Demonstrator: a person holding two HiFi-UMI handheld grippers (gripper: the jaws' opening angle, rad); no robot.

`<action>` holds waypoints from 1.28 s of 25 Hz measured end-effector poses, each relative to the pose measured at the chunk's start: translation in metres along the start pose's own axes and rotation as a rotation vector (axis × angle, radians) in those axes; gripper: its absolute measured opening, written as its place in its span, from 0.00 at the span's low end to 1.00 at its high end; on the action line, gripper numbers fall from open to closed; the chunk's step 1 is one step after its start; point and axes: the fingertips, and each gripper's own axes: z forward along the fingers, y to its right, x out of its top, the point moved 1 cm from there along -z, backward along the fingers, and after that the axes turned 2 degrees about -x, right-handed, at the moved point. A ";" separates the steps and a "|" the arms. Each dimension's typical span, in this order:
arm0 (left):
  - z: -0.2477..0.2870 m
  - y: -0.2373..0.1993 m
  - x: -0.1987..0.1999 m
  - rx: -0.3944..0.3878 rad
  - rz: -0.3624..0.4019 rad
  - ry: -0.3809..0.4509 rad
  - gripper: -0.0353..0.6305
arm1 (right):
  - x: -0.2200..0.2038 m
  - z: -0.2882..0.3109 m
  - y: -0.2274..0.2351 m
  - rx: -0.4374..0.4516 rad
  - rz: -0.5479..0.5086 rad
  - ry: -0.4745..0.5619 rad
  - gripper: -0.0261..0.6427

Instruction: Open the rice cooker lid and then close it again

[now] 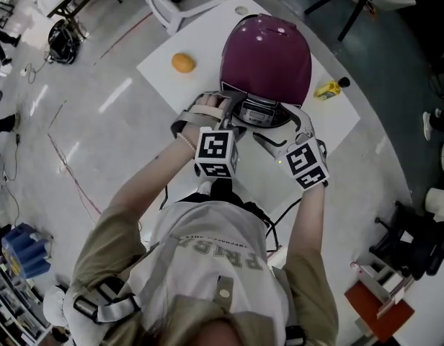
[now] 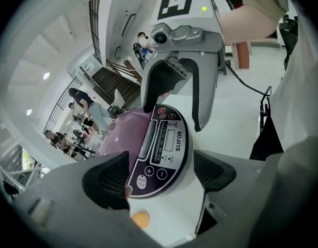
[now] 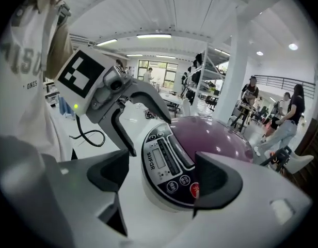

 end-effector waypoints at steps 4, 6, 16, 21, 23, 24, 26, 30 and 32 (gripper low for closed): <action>0.011 0.008 0.001 -0.029 0.042 -0.020 0.66 | -0.010 0.005 -0.004 0.028 -0.040 -0.072 0.60; 0.014 0.009 -0.001 -0.032 0.064 -0.032 0.66 | -0.013 0.008 -0.006 0.039 -0.064 -0.097 0.60; 0.025 0.012 -0.004 -0.034 0.126 -0.080 0.66 | -0.019 0.020 -0.010 0.056 -0.144 -0.175 0.60; 0.028 0.012 -0.004 -0.032 0.144 -0.085 0.66 | -0.021 0.022 -0.010 0.055 -0.176 -0.198 0.61; 0.028 0.013 -0.004 -0.030 0.151 -0.087 0.66 | -0.024 0.023 -0.011 0.054 -0.208 -0.222 0.61; 0.028 0.013 -0.004 -0.029 0.156 -0.090 0.66 | -0.025 0.023 -0.012 0.054 -0.225 -0.233 0.62; 0.027 0.013 -0.005 -0.027 0.170 -0.098 0.66 | -0.026 0.024 -0.014 0.054 -0.254 -0.253 0.62; 0.026 0.013 -0.007 -0.027 0.195 -0.116 0.66 | -0.029 0.026 -0.016 0.049 -0.318 -0.296 0.62; 0.026 0.013 -0.009 -0.028 0.211 -0.131 0.66 | -0.032 0.028 -0.018 0.045 -0.345 -0.312 0.64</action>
